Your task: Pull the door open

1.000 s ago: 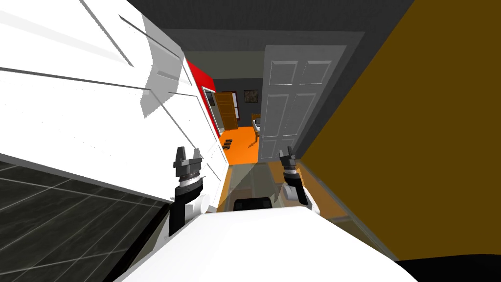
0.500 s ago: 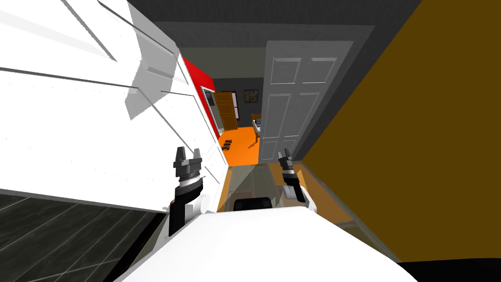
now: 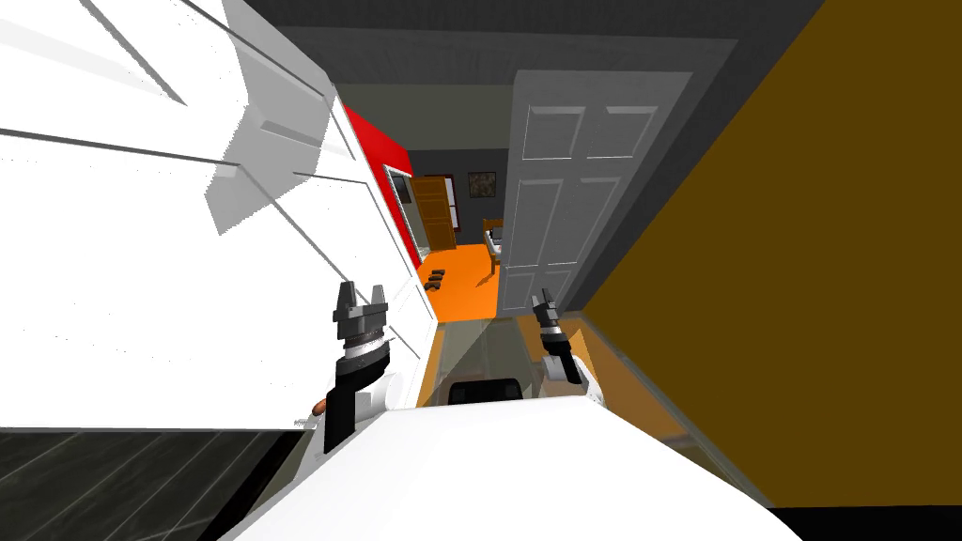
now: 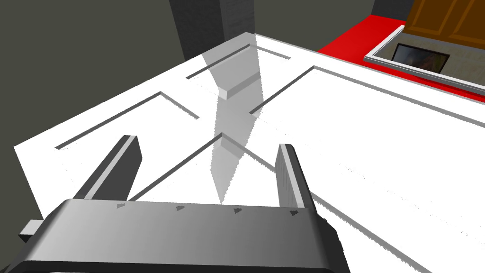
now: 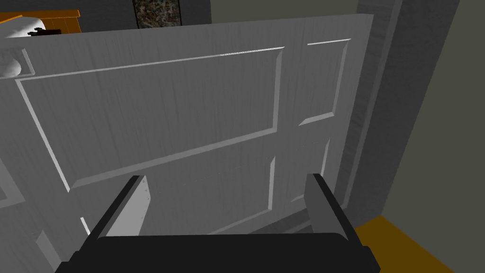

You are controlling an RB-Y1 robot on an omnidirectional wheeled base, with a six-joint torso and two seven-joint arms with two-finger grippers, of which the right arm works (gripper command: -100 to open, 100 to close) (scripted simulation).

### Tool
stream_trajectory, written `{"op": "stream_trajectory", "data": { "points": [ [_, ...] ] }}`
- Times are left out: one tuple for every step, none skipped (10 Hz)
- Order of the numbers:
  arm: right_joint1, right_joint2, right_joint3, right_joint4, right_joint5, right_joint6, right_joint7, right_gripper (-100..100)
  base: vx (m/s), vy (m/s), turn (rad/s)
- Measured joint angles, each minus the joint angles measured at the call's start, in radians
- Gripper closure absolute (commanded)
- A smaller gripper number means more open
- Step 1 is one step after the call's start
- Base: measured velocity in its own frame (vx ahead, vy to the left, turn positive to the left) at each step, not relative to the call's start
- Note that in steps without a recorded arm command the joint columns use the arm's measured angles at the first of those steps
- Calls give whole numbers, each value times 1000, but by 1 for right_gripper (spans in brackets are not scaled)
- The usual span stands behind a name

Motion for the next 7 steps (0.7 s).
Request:
{"op": "stream_trajectory", "data": {
  "points": [
    [-5,-5,-4,19,5,-1,-5,-100,93,-2,-4],
    [-16,-10,-9,41,10,-3,-9,-100,72,13,1],
    [-27,-12,-13,66,12,-9,-10,-100,62,16,-3],
    [-33,-12,-14,87,16,-15,-11,-100,86,14,-5],
    [-40,-16,-18,112,21,-20,-13,-100,92,14,-3],
    [-49,-19,-22,133,26,-21,-17,-100,57,9,0],
    [-58,-21,-25,152,28,-25,-18,-100,63,0,-2]
  ]
}}
